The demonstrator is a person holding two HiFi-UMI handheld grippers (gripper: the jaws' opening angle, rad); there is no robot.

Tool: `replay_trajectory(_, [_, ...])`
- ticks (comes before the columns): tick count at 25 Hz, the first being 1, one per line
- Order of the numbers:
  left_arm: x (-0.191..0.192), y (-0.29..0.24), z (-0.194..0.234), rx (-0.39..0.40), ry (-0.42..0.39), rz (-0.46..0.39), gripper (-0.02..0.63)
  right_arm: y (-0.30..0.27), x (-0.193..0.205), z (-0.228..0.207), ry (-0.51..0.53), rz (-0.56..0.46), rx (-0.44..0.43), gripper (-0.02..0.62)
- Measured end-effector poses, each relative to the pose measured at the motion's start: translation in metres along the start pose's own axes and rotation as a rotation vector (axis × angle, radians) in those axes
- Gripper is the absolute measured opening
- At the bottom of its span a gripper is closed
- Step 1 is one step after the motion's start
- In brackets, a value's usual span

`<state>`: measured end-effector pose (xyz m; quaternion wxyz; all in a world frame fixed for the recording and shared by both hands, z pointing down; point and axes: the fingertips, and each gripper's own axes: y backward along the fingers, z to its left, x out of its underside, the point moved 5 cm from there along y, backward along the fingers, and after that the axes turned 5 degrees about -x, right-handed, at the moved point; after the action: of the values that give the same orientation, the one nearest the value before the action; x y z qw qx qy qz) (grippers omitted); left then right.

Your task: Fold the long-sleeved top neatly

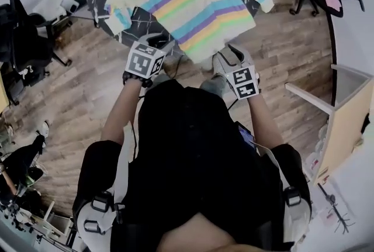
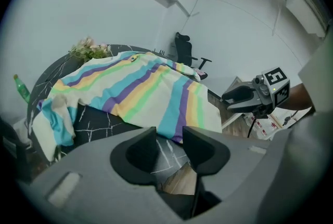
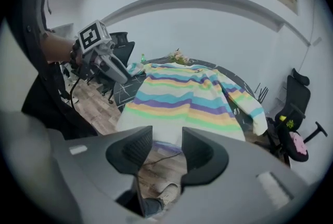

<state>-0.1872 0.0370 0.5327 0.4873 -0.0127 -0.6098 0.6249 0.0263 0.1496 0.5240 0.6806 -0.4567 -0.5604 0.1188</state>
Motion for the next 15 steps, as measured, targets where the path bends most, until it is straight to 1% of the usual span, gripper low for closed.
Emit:
replay_trajectory(2, [0.002,-0.007,-0.019,-0.053,0.064,-0.004,0.166,0.011,0.005,-0.03,0.062,0.001,-0.041,0.181])
replay_trajectory(4, [0.004,-0.012,-0.042,-0.13,0.148,-0.023,0.166,0.02,0.007,-0.069,0.138,0.006,-0.091,0.181])
replay_trajectory(7, [0.018,-0.019,-0.079,-0.219,0.256,-0.039,0.166,0.028,0.023,-0.118,0.207,0.027,-0.149,0.179])
replay_trajectory(9, [0.028,-0.026,-0.098,-0.28,0.316,-0.038,0.167,0.027,0.032,-0.147,0.251,0.045,-0.172,0.178])
replay_trajectory(12, [0.041,-0.034,-0.122,-0.371,0.363,-0.024,0.167,0.021,0.039,-0.174,0.327,0.076,-0.201,0.178])
replay_trajectory(13, [0.044,-0.036,-0.129,-0.392,0.366,-0.011,0.167,0.018,0.041,-0.177,0.356,0.087,-0.209,0.178])
replay_trajectory(15, [0.05,-0.041,-0.137,-0.424,0.357,0.022,0.193,0.009,0.044,-0.183,0.422,0.113,-0.22,0.178])
